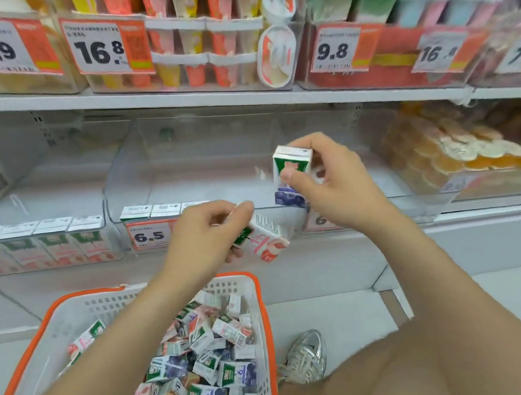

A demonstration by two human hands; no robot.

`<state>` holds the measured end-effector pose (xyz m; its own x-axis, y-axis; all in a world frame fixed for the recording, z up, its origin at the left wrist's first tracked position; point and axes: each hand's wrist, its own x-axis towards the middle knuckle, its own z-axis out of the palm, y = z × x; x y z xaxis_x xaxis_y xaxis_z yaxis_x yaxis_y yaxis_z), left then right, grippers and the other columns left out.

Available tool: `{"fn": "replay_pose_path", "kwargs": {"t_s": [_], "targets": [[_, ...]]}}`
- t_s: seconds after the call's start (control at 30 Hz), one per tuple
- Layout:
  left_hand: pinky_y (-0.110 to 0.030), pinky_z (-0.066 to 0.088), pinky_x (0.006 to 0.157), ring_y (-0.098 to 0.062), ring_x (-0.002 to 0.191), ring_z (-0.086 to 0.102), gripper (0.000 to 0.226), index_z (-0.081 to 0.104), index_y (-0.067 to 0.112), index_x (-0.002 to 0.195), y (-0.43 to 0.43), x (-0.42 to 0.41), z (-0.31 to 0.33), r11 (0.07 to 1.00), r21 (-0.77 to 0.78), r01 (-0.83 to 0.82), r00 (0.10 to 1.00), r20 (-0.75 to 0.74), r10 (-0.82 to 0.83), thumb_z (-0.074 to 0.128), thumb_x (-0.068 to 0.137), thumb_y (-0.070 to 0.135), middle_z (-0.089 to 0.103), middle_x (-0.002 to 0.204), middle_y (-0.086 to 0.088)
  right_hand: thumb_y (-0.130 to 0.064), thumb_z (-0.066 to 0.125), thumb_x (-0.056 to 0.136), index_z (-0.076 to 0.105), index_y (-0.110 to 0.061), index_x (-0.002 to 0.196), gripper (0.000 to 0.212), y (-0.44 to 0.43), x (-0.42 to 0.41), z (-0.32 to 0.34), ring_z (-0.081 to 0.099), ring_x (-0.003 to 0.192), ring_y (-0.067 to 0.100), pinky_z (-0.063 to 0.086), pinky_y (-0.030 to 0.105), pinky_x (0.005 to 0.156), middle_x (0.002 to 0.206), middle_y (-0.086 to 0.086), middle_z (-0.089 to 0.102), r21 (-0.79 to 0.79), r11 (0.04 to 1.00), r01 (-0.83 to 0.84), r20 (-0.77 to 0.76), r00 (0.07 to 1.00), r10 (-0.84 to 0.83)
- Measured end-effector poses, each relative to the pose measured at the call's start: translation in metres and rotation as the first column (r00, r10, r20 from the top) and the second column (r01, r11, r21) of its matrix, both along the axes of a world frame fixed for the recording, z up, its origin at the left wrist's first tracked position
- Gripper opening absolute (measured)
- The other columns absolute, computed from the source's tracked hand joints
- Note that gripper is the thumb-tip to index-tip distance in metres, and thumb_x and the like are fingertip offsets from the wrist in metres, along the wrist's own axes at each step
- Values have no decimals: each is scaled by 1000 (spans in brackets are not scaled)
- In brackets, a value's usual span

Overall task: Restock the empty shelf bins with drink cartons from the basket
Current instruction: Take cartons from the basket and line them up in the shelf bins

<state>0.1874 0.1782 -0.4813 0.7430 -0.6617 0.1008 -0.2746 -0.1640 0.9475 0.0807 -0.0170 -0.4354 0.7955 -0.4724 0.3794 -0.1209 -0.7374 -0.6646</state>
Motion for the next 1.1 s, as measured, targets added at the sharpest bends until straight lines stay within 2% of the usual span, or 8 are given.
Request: {"fn": "replay_pose_path", "kwargs": {"t_s": [0.1,0.23,0.37,0.6,0.73,0.93,1.0,1.1], "targets": [[-35,58,66,-16,60,71,31,76,22,85,-43,-10,12,1000,-12,9,998,62,-8,68,96,51,75,76,3,-18,71,94,65,-25,123,30,-39,-19,1,60,99,16,45,31,87,108,-13,68,-148,976,161,73,986,-151],[-33,57,69,-10,67,70,31,74,26,86,-95,-20,15,1000,12,-1,991,133,-1,73,88,56,75,73,10,-6,69,94,60,-25,128,40,-101,-47,-13,58,97,33,45,37,83,111,2,66,-277,911,306,-44,943,-331],[-25,44,69,-8,84,65,31,70,28,83,-128,-29,14,994,106,-7,944,329,-28,67,91,58,72,80,13,1,68,93,59,-24,137,52,-152,-71,-27,57,110,41,50,49,94,126,14,61,-339,862,378,-231,854,-466],[-40,55,80,-21,93,64,35,69,29,90,-148,-37,-12,983,181,-3,898,432,-77,63,91,63,71,87,13,0,54,97,60,-20,143,50,-172,-76,-44,55,124,36,42,31,92,137,16,57,-213,951,225,-500,811,-304],[-35,55,72,-15,89,65,34,71,27,96,-152,-40,-20,984,180,-10,894,442,-72,64,93,61,71,89,10,-9,49,93,68,-18,130,43,-165,-68,-38,61,107,27,42,28,87,131,10,65,-56,971,231,-593,775,-218],[-28,51,68,-10,87,64,34,71,27,97,-151,-42,-17,983,183,20,899,427,-98,64,93,61,70,89,13,-29,59,66,61,-31,126,60,-155,-53,-48,58,118,31,44,43,100,113,-2,65,-170,972,163,-719,654,-236],[-29,52,70,-9,87,65,35,72,28,96,-147,-40,-14,980,194,51,906,403,-127,65,93,62,71,89,14,-27,64,70,53,-33,139,70,-152,-51,-47,48,128,34,34,47,104,127,3,58,-230,958,170,-712,642,-285],[-21,48,64,-4,78,65,36,74,28,93,-137,-34,-9,979,186,81,921,362,-145,66,91,64,73,82,13,-23,63,69,51,-28,138,70,-134,-47,-32,41,123,32,33,41,98,131,6,49,-334,925,183,-513,788,-341]]}}
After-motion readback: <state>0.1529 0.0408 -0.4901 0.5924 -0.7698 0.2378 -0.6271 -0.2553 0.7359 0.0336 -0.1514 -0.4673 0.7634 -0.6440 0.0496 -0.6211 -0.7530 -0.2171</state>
